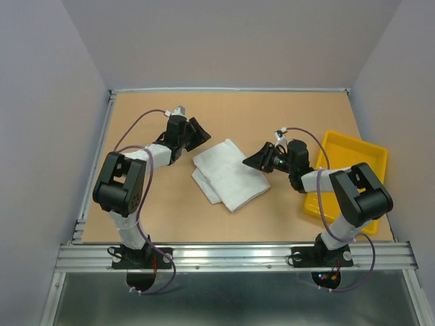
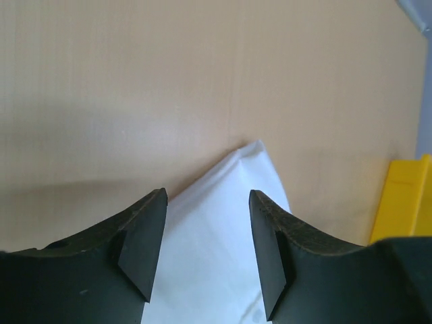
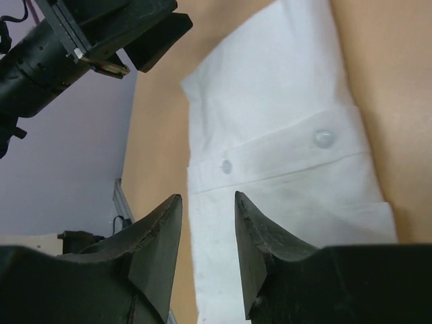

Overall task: Fold and stack the long sleeve shirts
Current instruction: Fold the shirt

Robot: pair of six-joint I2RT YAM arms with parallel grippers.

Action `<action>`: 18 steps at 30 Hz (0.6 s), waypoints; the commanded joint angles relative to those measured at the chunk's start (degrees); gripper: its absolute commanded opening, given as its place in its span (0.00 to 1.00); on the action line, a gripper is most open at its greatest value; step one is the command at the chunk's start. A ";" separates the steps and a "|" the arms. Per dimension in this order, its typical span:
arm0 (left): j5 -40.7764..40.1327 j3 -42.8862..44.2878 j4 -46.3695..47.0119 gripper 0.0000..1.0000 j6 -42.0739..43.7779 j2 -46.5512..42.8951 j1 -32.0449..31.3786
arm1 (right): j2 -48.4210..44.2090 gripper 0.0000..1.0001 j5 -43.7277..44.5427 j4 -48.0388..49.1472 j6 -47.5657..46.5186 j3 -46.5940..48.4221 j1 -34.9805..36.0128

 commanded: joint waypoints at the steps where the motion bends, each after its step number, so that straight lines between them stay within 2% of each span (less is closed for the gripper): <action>1: -1.52 -3.95 3.61 0.63 -0.63 -10.94 -0.97 | -5.21 0.43 -2.90 -3.20 -2.30 0.84 3.39; 6: -1.96 -9.05 6.06 0.62 -0.89 -13.24 -2.91 | -6.28 0.44 -1.85 -3.29 -1.68 0.32 8.76; 11: -3.18 -14.33 10.19 0.56 -3.00 -9.99 -2.82 | -0.83 0.44 -0.45 -2.59 -2.30 0.58 16.31; 18: -4.77 -16.44 11.70 0.51 -5.28 -3.76 -0.54 | 4.97 0.43 3.69 3.12 -1.51 -4.51 17.64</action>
